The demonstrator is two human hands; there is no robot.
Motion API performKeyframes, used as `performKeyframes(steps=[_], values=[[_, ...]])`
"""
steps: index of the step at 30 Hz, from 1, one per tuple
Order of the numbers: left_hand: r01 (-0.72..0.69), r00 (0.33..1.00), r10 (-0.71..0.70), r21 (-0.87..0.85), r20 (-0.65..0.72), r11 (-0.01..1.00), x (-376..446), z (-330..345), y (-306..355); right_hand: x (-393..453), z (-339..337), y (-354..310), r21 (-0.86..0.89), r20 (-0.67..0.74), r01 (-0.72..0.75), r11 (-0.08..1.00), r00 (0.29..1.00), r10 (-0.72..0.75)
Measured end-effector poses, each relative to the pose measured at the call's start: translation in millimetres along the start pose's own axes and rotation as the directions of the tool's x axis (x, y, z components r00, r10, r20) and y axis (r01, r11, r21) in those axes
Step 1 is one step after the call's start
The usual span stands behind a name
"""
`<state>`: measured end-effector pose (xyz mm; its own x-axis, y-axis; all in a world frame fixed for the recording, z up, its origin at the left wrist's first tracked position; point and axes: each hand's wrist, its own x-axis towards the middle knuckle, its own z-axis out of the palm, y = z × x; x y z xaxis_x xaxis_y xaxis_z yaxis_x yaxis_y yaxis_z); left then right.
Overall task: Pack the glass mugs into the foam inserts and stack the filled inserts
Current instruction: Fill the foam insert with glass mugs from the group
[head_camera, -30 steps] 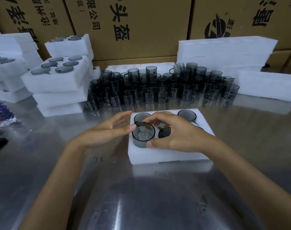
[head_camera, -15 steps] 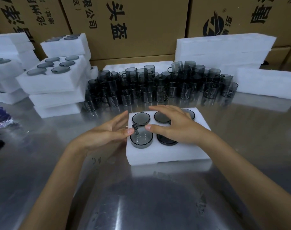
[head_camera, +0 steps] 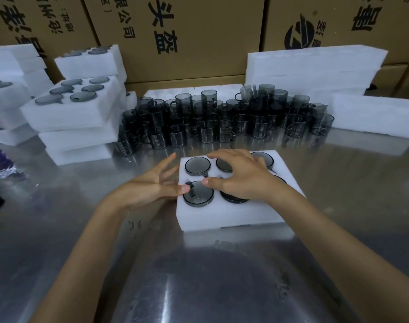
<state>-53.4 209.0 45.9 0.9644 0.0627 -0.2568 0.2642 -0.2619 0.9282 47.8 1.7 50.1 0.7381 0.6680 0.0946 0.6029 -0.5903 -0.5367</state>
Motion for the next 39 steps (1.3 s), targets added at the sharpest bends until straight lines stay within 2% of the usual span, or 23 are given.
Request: performKeyframes(steps=[3, 8, 10, 11, 13, 15, 17, 19, 22, 24, 28, 31, 34, 37, 39], values=[[0.033, 0.999, -0.032, 0.025, -0.035, 0.999, -0.8, 1.0, 3.1, 1.0, 1.8, -0.2, -0.018, -0.013, 0.002, 1.000, 1.000, -0.002], [-0.032, 0.969, 0.062, 0.130, -0.237, 0.991, 4.1, 33.2, 6.0, -5.6, 6.5, 1.6, -0.049, -0.084, 0.022, 0.999, 0.996, -0.026], [0.007, 0.957, 0.020, 0.095, -0.289, 0.995, 6.0, 41.2, 4.3, -10.6, 9.4, 1.1, -0.096, -0.121, 0.050, 0.994, 0.991, -0.062], [0.039, 0.953, -0.013, 0.079, -0.303, 0.996, 5.6, 42.3, 3.7, -12.4, 10.2, 0.7, -0.112, -0.165, 0.062, 0.992, 0.983, -0.080], [0.077, 0.947, -0.051, 0.070, -0.318, 0.995, 3.7, 40.1, 2.3, -15.5, 8.2, -0.4, -0.104, -0.347, 0.050, 0.993, 0.934, -0.084], [0.058, 0.940, -0.039, 0.046, -0.340, 0.997, 3.7, 38.6, 2.5, -18.7, 0.6, 2.2, -0.069, -0.528, -0.006, 0.998, 0.849, -0.032], [0.006, 0.924, -0.016, -0.027, -0.381, 1.000, 4.3, 39.3, 4.2, -21.4, -9.9, 12.8, -0.046, -0.596, -0.077, 0.996, 0.802, 0.034], [-0.058, 0.899, -0.006, -0.134, -0.438, 0.989, 2.5, 37.7, 8.4, -23.4, -20.7, 28.8, 0.025, -0.604, -0.157, 0.987, 0.785, 0.140], [-0.171, 0.867, 0.016, -0.267, -0.497, 0.949, -4.6, 26.3, 14.0, -31.3, -25.8, 57.3, 0.220, -0.601, -0.244, 0.944, 0.729, 0.329], [-0.255, 0.830, 0.038, -0.318, -0.556, 0.913, -10.2, 16.1, 16.0, -39.8, -16.9, 75.0, 0.249, -0.570, -0.320, 0.914, 0.714, 0.405], [-0.484, 0.684, 0.033, -0.421, -0.728, 0.767, -13.1, -3.2, 29.8, -46.8, 2.7, 95.5, 0.154, -0.485, -0.417, 0.896, 0.758, 0.436], [-0.673, 0.518, -0.031, -0.429, -0.855, 0.602, -6.4, -24.6, 55.7, -41.4, 4.2, 101.2, 0.071, -0.434, -0.446, 0.892, 0.792, 0.430], [-0.819, 0.337, -0.099, -0.344, -0.936, 0.460, 1.9, -54.6, 86.3, -39.3, 5.8, 104.9, -0.003, -0.439, -0.422, 0.906, 0.815, 0.378], [-0.824, 0.163, -0.205, -0.248, -0.965, 0.510, 11.1, -96.7, 109.2, -38.7, 7.5, 105.7, -0.070, -0.445, -0.398, 0.915, 0.833, 0.328], [-0.799, 0.113, -0.246, -0.235, -0.963, 0.553, 16.8, -121.3, 117.8, -37.8, 7.5, 106.0, -0.072, -0.452, -0.396, 0.915, 0.831, 0.324]])
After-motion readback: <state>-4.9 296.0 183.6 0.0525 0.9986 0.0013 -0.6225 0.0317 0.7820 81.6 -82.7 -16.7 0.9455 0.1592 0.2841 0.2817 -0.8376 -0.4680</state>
